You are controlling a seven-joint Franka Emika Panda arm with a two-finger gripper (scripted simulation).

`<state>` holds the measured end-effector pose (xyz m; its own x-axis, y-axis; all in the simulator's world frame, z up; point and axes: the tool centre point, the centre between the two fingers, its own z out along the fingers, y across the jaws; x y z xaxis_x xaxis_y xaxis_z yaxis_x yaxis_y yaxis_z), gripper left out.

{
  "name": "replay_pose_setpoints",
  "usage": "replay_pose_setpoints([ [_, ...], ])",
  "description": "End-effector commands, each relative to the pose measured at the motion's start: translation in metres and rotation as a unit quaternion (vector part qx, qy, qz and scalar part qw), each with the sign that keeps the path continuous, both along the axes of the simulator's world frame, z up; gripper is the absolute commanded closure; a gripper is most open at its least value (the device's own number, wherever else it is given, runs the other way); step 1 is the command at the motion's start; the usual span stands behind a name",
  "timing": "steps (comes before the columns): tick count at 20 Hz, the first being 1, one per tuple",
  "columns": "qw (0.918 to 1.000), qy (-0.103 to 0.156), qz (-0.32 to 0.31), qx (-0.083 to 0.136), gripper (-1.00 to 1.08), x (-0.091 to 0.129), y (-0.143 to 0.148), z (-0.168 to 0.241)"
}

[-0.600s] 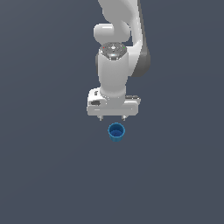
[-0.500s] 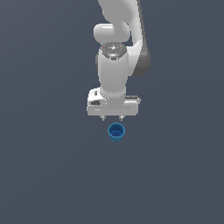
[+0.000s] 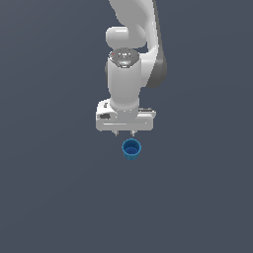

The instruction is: Pick up the object and move it to a goal position.

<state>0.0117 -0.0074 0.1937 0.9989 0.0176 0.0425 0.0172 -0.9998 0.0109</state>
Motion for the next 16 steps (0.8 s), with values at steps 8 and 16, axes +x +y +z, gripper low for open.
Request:
replay_pose_setpoints([
  [8,0.9996,-0.012,-0.023,-0.006,-0.2,-0.002,-0.001,-0.013],
  [16,0.9963,-0.041,-0.074,-0.017,-0.2,-0.009,-0.002,-0.039],
])
